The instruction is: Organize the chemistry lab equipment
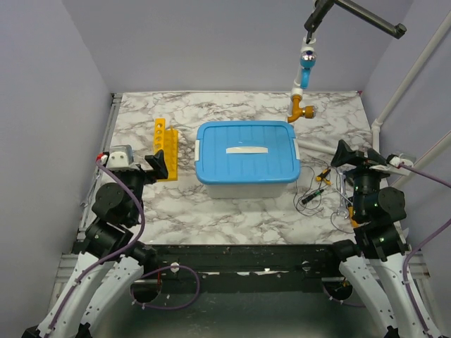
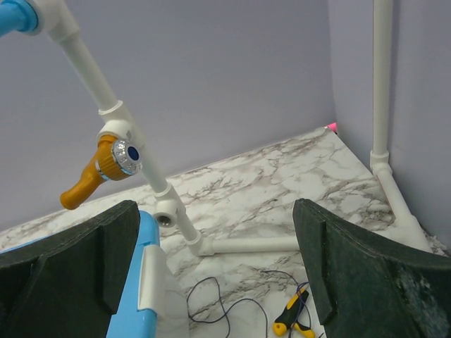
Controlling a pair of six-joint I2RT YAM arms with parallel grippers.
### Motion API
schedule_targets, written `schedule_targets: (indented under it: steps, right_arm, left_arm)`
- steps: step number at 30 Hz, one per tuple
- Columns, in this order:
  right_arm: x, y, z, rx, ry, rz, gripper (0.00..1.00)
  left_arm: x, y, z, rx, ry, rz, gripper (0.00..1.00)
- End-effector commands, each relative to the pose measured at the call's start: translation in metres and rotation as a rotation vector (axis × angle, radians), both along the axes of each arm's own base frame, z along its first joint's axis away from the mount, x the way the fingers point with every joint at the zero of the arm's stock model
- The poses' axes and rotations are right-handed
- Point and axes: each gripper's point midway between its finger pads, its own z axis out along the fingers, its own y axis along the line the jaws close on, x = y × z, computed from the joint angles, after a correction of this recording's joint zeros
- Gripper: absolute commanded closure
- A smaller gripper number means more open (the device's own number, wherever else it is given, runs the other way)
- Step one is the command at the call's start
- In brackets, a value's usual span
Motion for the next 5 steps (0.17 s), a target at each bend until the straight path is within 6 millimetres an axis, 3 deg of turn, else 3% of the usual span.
schedule_targets:
  steps: [1, 5]
  right_arm:
    - [-0.0022, -0.0061, 0.0052, 0.003, -0.021, -0.034, 0.02]
    - [-0.0023, -0.0075, 0.0053, 0.007, -0.02, -0.042, 0.02]
  left_arm:
    - [-0.0005, 0.0057, 0.0032, 0.011, -0.01, 0.027, 0.01]
    - [-0.0013, 0.0043, 0.0044, 0.012, -0.016, 0.017, 0.01]
